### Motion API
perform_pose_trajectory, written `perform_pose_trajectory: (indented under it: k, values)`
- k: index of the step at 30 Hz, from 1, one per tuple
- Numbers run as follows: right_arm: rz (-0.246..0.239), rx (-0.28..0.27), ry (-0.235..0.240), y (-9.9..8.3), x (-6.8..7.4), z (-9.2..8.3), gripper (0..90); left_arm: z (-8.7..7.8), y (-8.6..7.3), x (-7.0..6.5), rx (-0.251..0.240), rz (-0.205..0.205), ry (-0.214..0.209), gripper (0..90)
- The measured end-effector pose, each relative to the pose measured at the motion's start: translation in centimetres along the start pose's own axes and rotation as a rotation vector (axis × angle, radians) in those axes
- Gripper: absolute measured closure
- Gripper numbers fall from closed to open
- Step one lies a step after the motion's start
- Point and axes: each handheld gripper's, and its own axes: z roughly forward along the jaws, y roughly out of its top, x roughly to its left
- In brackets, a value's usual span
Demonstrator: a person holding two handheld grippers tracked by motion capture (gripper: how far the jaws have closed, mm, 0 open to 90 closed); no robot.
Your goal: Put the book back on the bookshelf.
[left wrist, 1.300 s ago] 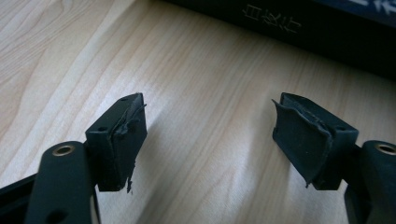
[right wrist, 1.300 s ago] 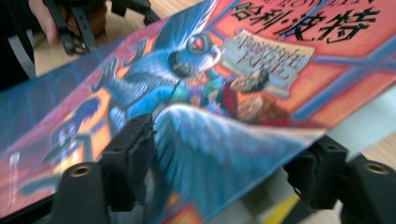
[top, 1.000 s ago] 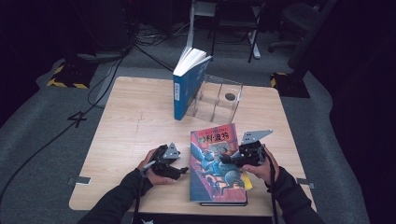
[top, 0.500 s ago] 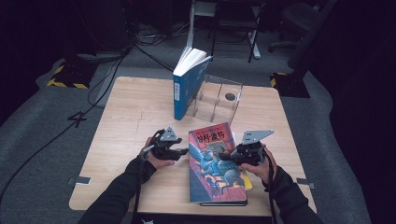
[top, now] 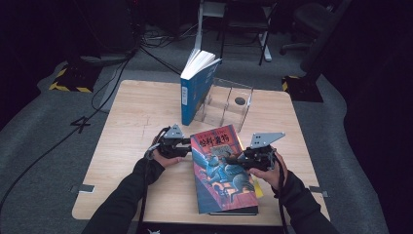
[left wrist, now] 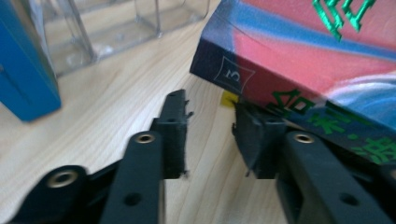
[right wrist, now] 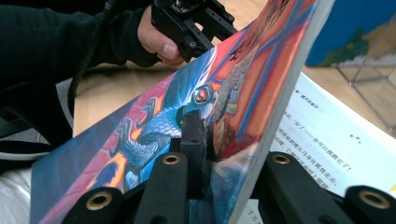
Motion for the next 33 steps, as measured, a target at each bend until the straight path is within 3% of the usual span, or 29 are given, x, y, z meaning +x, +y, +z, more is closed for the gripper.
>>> perform_pose_trajectory:
  k: [6,9,17,22,25,27,31,33]
  values:
    - [-0.02,-0.045,-0.011,1.6,0.5,-1.0,79.2,-2.2,2.0,-0.2,-0.09,0.033,-0.038,82.5]
    - [-0.051,-0.069,-0.039,2.7,0.6,-1.6,79.2,-3.0,3.3,-0.2,-0.128,0.048,-0.02,89.4]
    - [-0.151,-0.137,-0.094,4.0,0.3,-2.8,80.7,-4.6,6.7,0.0,-0.213,0.074,0.008,89.8]
    - [-0.237,-0.196,-0.096,2.7,0.8,-3.6,76.8,-5.3,8.1,-1.3,-0.264,0.119,-0.004,89.9]
    - [-0.277,-0.187,-0.087,2.5,1.2,-4.0,73.3,-5.4,8.4,-1.9,-0.274,0.136,-0.015,89.9]
    - [-0.266,-0.194,-0.093,2.9,1.2,-4.5,67.1,-5.4,8.7,-2.6,-0.271,0.157,-0.022,89.9]
    - [-0.259,-0.188,-0.105,3.4,1.2,-4.9,69.8,-5.3,9.2,-3.6,-0.265,0.183,-0.033,89.9]
    - [-0.269,-0.186,-0.103,3.7,1.4,-5.2,76.6,-5.2,9.5,-4.2,-0.261,0.195,-0.042,89.9]
